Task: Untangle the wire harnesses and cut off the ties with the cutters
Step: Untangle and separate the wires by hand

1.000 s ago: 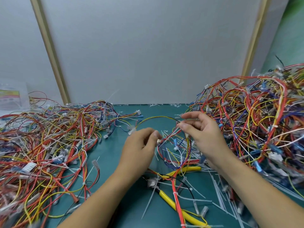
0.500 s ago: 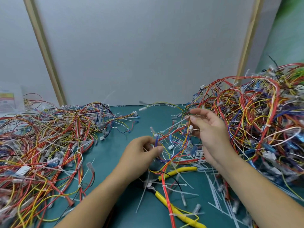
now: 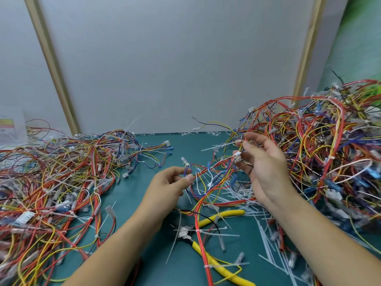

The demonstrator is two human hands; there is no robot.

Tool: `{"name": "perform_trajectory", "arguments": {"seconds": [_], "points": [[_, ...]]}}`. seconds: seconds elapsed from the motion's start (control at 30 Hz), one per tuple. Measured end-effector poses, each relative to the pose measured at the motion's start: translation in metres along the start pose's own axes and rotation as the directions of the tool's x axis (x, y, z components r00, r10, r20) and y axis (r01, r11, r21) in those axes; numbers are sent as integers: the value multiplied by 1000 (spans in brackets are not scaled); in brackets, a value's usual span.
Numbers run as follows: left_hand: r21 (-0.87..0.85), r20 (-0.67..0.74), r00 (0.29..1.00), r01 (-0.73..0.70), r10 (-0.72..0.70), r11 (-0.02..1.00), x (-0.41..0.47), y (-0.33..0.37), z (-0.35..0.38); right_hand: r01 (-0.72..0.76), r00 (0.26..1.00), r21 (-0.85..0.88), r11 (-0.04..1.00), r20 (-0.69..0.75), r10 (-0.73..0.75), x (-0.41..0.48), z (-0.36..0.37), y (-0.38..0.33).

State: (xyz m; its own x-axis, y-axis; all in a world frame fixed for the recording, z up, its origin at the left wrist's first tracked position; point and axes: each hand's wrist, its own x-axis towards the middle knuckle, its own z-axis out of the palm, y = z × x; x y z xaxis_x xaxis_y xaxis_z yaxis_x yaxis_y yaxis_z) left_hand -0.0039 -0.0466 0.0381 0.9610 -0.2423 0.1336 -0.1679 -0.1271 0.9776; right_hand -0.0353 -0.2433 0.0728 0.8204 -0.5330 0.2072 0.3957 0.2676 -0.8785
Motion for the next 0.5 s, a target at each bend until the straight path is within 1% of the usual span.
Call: {"name": "perform_trajectory", "arguments": {"seconds": [0.13,0.2,0.3,0.33,0.37,0.47,0.5], "points": [[-55,-5,998,58,-58,997,2,0,-1,5,1000,-11,1000,-12,-5,1,-1,-1],[-87,-20,999,40,-42,995,1,1,-1,15,999,-40,999,-37,-16,0,-2,-1],[-143,-59,998,-24,16,989,0,6,-1,40,996,-55,998,-78,-44,0,-2,0],[-143,-74,997,-17,7,990,1,6,-1,45,995,-54,998,-86,-50,0,-2,-1],[-136,-88,996,13,-25,991,1,6,-1,45,995,-53,998,-85,-49,-1,-2,-1],[-67,-132,970,196,-204,978,4,2,-4,22,998,-46,999,-54,-25,-3,0,-1],[-33,-159,957,241,-243,970,6,-1,-5,17,999,-45,999,-45,-19,-4,0,-1]]}}
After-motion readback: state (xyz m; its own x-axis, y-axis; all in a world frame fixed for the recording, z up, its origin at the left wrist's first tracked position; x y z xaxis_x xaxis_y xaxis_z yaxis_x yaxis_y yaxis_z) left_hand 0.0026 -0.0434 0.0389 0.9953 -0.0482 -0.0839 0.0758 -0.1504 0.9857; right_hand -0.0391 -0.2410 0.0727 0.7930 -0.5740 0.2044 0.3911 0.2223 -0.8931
